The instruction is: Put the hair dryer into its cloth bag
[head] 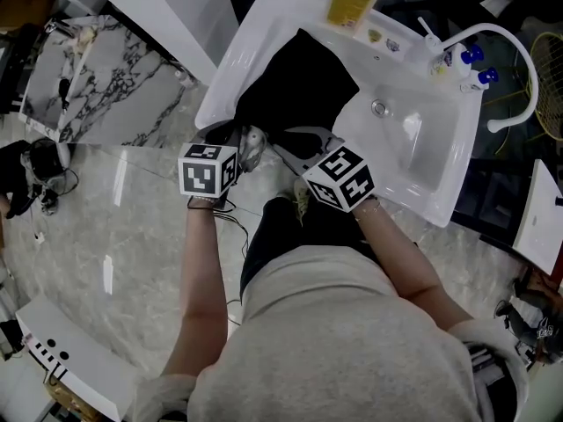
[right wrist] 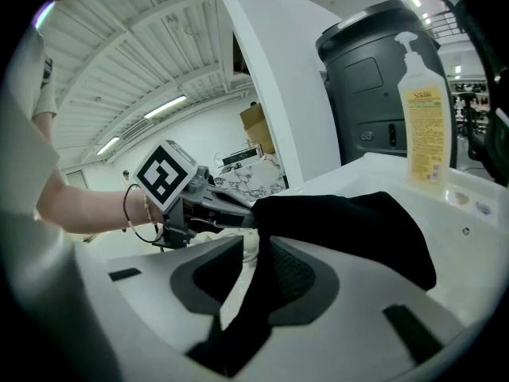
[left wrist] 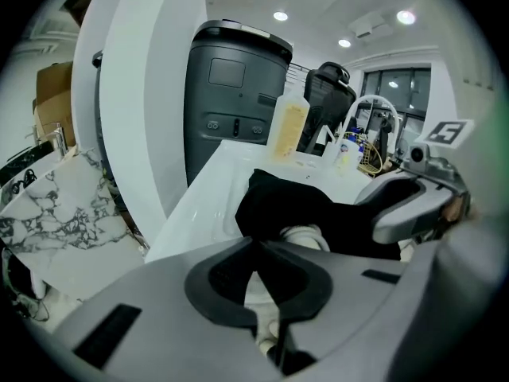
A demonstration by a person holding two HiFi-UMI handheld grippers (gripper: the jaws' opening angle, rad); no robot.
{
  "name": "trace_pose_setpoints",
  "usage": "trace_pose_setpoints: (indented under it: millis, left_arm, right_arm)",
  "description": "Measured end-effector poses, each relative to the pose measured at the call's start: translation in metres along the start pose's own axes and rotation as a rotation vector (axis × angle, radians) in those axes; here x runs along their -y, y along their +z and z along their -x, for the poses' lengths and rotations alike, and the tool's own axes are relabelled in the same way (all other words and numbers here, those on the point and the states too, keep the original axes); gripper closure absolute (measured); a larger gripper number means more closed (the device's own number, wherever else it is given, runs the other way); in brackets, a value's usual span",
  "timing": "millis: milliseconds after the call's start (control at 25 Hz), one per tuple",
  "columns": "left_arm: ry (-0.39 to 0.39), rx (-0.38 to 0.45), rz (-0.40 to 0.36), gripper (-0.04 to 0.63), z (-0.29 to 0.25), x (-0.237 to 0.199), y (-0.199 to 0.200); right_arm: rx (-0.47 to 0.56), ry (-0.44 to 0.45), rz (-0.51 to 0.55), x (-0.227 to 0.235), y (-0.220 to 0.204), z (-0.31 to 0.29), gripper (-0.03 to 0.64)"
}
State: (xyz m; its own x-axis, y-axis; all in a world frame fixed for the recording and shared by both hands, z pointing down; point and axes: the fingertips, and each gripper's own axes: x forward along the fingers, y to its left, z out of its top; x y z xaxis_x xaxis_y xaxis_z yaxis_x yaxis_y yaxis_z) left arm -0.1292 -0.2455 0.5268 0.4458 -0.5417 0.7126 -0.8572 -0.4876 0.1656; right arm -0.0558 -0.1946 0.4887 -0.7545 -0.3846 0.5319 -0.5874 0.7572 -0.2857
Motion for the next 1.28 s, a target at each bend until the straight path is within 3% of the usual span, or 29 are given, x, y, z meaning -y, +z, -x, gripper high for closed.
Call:
trace_pose_setpoints:
  millis: [40,200,480,720,920,1040,1280]
  left_arm:
    - [-0.003,0.009,-0.003,0.58,0.001,0.0,0.001]
    - [-0.016,0.028,0.001,0.581,0.005,-0.002,0.003]
    - [-0.017,0.028,-0.018,0.581,0.011,-0.005,0.001]
    - [-0.037,0.026,-0.038,0.581,0.014,0.0,0.001]
    - [-0.055,0.029,-0.03,0.583,0.016,0.001,0.0]
    - [-0.065,0.033,-0.033,0.582,0.015,0.001,0.0]
    - [-0.065,0.036,-0.034,0.581,0.018,-0.001,0.0]
  right_arm:
    - [0.001,0.016,0.026,-0.006,0.002,-0.001,0.5]
    - [0.028,0.051,0.108,-0.025,0.014,-0.002,0.502]
    - [0.026,0.07,0.242,-0.048,0.021,-0.002,0.434]
    - [0.083,0.103,0.179,-0.058,0.038,0.003,0.434]
    - [-0.023,0.157,0.26,-0.083,0.013,-0.015,0.385]
    - [-0.054,0.164,0.187,-0.086,-0.001,-0.02,0.434]
    - [-0.068,0.219,0.017,-0.091,-0.019,-0.021,0.436]
